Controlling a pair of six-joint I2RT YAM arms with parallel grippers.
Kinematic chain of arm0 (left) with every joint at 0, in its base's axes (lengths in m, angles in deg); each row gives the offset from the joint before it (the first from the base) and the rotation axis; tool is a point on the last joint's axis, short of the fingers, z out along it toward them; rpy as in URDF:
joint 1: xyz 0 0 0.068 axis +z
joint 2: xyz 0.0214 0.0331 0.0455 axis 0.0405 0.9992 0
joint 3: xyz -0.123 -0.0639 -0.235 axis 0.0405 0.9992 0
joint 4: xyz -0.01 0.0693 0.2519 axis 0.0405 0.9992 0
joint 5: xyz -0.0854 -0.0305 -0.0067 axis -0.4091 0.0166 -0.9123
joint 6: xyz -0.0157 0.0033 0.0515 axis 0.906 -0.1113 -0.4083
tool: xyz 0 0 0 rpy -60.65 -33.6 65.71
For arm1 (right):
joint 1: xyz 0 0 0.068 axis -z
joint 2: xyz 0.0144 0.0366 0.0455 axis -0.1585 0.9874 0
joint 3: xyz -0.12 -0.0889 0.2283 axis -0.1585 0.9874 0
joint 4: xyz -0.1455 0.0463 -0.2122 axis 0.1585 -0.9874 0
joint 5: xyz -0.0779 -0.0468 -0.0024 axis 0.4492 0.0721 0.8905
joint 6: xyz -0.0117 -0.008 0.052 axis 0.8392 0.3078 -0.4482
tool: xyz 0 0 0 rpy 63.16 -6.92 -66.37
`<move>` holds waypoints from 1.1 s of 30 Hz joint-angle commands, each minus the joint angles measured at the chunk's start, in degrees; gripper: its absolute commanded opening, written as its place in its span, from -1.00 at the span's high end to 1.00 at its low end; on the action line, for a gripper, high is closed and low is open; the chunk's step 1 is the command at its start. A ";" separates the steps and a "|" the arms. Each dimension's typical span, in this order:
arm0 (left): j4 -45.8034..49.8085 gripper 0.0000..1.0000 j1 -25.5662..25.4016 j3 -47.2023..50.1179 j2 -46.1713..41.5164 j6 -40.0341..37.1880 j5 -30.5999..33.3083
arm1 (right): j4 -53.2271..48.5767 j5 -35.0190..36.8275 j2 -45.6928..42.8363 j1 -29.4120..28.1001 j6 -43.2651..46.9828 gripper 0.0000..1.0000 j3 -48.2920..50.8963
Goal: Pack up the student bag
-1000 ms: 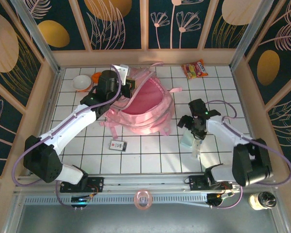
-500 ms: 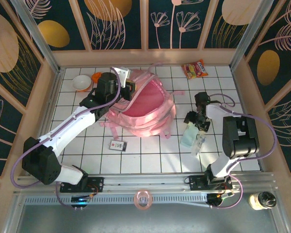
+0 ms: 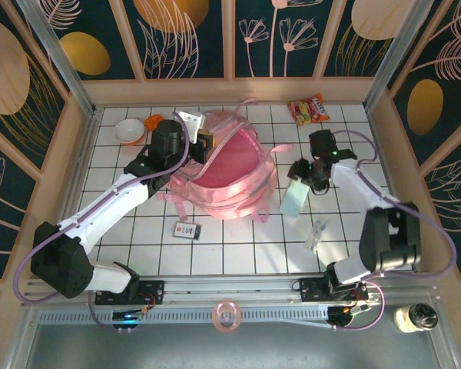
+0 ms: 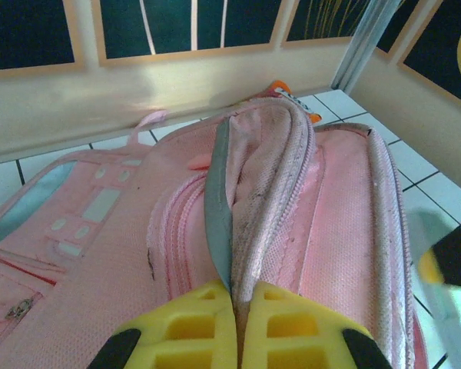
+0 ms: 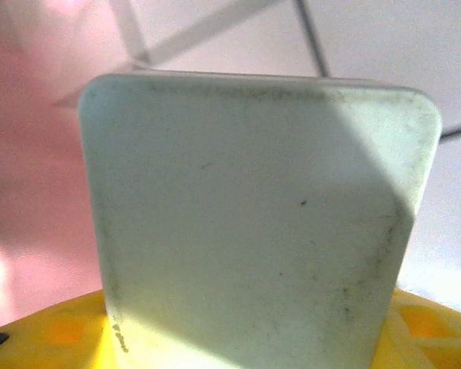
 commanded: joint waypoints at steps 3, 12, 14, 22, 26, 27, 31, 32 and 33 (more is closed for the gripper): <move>-12.91 1.00 0.13 1.48 -4.10 -0.23 -2.69 | -1.36 -9.79 -8.56 -3.79 -11.13 -0.10 -6.47; -20.65 1.00 0.20 4.97 -5.15 5.83 -9.02 | 21.17 -12.16 -6.34 -16.46 -35.82 -0.21 -2.11; -22.06 1.00 0.18 5.25 -5.56 6.90 -10.14 | 24.29 -12.29 -3.63 -16.78 -38.45 -0.24 -1.99; -26.99 1.00 0.17 6.98 -8.16 10.28 -13.73 | 37.09 -10.57 7.69 -17.83 -45.28 -0.48 -4.74; -27.55 1.00 0.19 8.36 -9.22 10.68 -12.55 | 36.28 -9.70 12.19 -17.53 -44.64 -0.76 -8.56; -26.89 1.00 0.17 8.14 -9.36 10.20 -12.05 | 35.06 -9.14 12.33 -17.35 -44.31 -0.82 -8.43; -24.86 1.00 0.17 7.72 -9.88 7.95 -10.19 | 29.43 -7.36 8.35 -15.22 -41.37 -0.87 -5.30; -24.35 1.00 0.17 7.70 -9.90 7.50 -9.67 | 26.64 -6.36 6.70 -14.67 -40.21 -0.86 -4.65; -23.38 1.00 0.21 7.70 -9.69 6.90 -8.95 | 22.81 -5.09 4.56 -13.71 -38.76 -0.86 -3.78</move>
